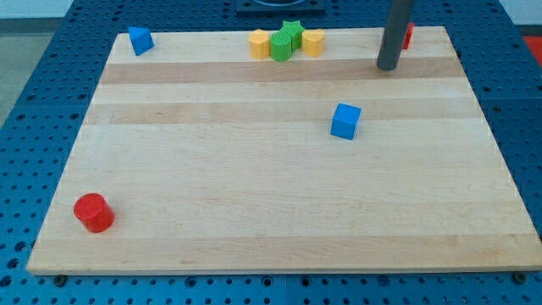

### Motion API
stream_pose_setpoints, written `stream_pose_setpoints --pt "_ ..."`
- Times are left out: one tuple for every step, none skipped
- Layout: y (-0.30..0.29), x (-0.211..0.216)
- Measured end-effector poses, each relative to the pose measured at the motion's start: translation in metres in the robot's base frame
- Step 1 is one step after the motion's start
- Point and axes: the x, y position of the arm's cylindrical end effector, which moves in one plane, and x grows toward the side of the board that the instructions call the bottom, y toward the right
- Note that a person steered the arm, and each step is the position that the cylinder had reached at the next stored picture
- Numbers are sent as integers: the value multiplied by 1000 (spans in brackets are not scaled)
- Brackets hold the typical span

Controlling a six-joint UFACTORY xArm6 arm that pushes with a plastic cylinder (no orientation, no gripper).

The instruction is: Push red circle to the center left

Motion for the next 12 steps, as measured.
stream_pose_setpoints --pt "-56 14" --pt "-150 67" --pt "-228 150" --pt "-257 227" --pt "-297 268" --pt "-348 290" --pt "-382 311" --pt "-407 301" --pt "-416 288" --pt "-397 287" --pt "-388 278" --pt "-403 262"
